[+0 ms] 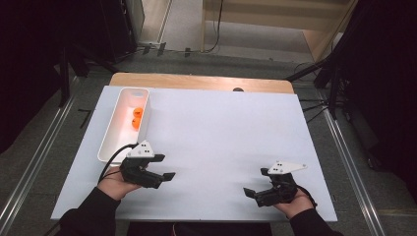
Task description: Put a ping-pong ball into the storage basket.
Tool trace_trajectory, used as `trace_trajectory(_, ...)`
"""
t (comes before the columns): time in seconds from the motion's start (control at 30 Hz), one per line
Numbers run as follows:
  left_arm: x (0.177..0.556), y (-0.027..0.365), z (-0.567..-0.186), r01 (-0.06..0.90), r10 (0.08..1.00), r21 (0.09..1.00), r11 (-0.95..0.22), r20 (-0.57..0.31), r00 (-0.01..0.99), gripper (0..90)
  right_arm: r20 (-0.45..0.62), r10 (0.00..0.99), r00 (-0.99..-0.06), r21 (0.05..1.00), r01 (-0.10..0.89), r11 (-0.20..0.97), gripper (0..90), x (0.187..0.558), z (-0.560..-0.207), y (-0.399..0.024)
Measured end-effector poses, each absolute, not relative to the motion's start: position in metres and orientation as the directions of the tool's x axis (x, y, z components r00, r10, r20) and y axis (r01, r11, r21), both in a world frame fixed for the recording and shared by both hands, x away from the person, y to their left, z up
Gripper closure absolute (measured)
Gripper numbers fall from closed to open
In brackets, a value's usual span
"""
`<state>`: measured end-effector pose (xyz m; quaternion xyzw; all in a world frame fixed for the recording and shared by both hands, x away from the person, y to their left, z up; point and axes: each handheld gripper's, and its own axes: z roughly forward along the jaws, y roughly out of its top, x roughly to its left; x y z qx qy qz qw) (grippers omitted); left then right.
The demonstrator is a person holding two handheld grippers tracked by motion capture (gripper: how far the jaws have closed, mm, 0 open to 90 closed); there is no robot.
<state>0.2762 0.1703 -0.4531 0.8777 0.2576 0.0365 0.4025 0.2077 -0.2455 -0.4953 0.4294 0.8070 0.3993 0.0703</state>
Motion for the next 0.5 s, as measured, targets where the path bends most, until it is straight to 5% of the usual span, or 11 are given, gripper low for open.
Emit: trace_trajectory(0.5,0.2673,0.1809,-0.4625,0.412,0.465,0.717,-0.562,-0.138,0.874,25.4,0.231,0.750,-0.620,0.703,0.639,0.311,0.0,0.2079,-0.4955,-0.2452)
